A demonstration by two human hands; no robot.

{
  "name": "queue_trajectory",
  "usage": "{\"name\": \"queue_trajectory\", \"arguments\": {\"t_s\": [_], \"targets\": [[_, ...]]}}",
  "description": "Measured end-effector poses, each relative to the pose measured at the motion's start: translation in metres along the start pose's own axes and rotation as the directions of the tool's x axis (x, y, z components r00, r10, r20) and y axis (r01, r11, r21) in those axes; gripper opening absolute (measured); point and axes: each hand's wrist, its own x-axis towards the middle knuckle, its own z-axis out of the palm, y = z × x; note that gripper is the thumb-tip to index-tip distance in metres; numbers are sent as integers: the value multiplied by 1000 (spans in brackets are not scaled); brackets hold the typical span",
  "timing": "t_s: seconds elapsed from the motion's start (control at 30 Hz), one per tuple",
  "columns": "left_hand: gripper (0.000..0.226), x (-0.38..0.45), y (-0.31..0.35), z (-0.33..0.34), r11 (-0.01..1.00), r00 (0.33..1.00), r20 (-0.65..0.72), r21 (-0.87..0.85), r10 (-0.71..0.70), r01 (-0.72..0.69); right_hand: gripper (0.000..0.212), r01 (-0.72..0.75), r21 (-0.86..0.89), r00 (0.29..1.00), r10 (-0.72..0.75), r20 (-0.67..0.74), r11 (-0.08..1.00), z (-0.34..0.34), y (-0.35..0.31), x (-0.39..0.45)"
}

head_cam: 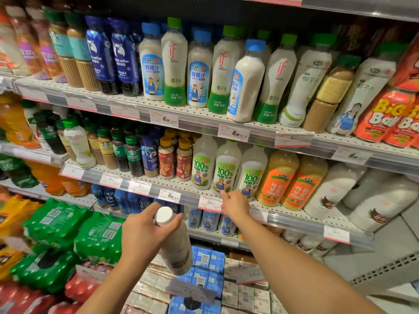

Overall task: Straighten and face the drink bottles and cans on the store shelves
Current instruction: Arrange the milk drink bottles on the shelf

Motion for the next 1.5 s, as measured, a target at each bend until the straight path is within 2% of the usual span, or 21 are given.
{"name": "queue_trajectory", "arguments": {"t_s": [0.07,0.23,0.33,0.47,0.53,0.63,0.7,0.8,1.0,1.2,1.27,1.37,1.43,1.5], "targets": [[56,-1,-2,1,1000,1000,5,-4,0,0,53,-17,82,999,15,33,996,1,-10,13],[53,-6,-5,-3,1000,1000,0,-20,-11,11,65,-37,127,999,35,21,991,11,2,60],[47,-7,-2,-7,1000,1000,-7,-6,17,-17,69,-68,172,997,62,40,983,6,-3,58],[47,-7,1,-8,999,999,13,-3,35,-35,50,-61,261,995,39,91,963,-13,-24,17],[48,-7,0,-7,1000,999,23,5,30,-30,42,-53,244,998,56,-6,968,-19,-10,1],[50,-4,-2,-2,1000,1000,15,13,27,-27,50,-157,194,950,202,-239,968,-32,22,-17],[54,-2,-1,2,1000,999,21,14,24,-24,57,-160,48,922,166,-348,986,-43,36,-22],[57,-1,4,8,999,999,33,7,34,-34,57,-145,-46,909,115,-400,988,-59,37,-18],[55,1,11,15,997,995,67,-31,68,-66,61,-66,-167,946,8,-325,984,-67,41,1],[51,2,22,15,993,989,90,-17,117,-116,64,-75,-212,952,6,-306,974,-71,38,3],[51,3,29,15,992,987,101,-17,127,-126,62,-86,-208,965,29,-261,974,-70,34,5],[50,5,40,18,988,981,121,-43,154,-150,50,1,-4,995,-2,-97,1000,-70,34,-2],[48,8,48,22,984,977,131,-69,170,-162,32,85,140,996,-86,-2,986,-72,39,-25],[46,13,58,28,983,975,140,-90,175,-163,11,127,200,985,-148,94,972,-76,44,-59]]}}
